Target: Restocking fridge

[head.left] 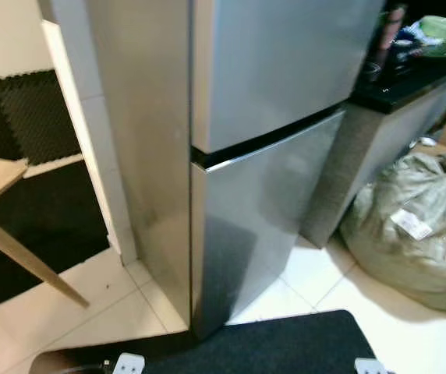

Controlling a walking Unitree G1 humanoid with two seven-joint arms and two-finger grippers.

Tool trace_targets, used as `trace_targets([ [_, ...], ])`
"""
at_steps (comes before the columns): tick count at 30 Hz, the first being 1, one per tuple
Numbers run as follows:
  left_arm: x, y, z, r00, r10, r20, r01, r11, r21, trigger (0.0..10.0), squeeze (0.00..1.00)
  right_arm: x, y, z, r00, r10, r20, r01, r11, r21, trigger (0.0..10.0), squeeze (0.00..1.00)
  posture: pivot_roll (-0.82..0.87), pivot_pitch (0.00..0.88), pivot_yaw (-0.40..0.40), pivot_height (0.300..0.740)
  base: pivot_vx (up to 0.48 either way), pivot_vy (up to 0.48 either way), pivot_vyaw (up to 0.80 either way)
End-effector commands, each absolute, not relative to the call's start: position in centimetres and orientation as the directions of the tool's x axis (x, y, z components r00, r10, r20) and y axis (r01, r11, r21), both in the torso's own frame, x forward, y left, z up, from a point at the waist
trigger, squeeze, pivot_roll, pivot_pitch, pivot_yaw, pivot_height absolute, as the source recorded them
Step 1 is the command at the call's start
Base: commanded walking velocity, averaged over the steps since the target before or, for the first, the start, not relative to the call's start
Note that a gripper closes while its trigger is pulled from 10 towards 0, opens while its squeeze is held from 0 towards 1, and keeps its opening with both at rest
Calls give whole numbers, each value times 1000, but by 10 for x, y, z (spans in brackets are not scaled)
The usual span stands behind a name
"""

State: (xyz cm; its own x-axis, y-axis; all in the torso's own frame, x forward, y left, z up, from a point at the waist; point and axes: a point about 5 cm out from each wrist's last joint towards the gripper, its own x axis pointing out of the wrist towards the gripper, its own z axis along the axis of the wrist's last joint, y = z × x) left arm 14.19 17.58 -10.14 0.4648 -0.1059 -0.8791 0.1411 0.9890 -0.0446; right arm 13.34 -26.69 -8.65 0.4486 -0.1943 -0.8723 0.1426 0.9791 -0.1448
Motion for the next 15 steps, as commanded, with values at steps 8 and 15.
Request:
trace_targets([
  [8,202,194,-70,696,-63,-715,-16,995,-103,10000,0,134,-265,-87,451,-195,-871,138,979,-148,10000,0,-72,0,-57,740,0,0,0],
  [15,265,219,-15,891,-76,-448,-22,978,-210,10000,1000,133,-266,-87,451,-200,-870,141,978,-151,10000,0,-76,0,-57,740,0,0,0],
])
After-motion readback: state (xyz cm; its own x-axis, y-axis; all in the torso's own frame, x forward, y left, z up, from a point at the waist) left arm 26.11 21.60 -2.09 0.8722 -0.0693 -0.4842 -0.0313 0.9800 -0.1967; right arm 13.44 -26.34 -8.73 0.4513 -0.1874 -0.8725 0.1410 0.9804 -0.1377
